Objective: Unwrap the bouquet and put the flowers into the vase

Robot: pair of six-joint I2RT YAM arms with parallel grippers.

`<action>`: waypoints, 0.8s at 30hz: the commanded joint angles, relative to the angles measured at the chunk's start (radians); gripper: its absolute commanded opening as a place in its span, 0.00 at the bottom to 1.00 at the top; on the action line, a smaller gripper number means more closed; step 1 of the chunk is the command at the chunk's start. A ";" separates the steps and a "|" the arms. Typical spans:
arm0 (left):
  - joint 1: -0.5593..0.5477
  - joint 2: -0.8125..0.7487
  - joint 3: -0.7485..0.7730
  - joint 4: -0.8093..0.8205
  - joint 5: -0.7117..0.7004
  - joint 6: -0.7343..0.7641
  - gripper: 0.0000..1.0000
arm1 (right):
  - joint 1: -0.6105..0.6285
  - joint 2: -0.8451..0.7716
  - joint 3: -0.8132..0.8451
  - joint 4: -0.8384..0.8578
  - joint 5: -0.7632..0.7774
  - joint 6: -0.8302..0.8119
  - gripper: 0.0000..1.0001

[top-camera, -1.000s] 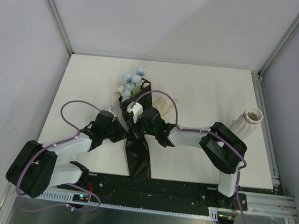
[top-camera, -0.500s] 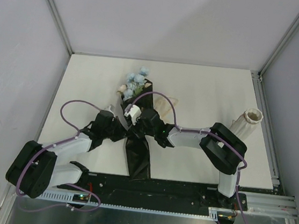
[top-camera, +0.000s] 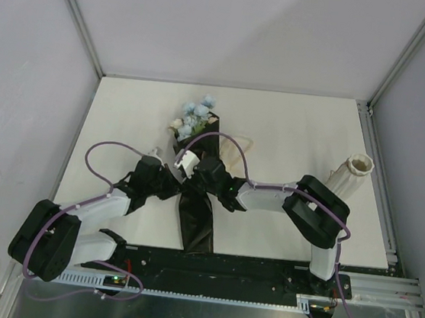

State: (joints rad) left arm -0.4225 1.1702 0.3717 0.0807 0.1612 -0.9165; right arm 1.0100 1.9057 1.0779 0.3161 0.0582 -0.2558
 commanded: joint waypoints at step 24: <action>-0.024 0.034 0.027 -0.050 -0.023 -0.018 0.00 | -0.014 -0.071 0.096 0.107 0.077 0.050 0.00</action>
State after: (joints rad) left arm -0.4282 1.1938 0.3817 0.0772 0.1478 -0.9276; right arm 1.0187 1.9045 1.0962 0.3222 0.0902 -0.2611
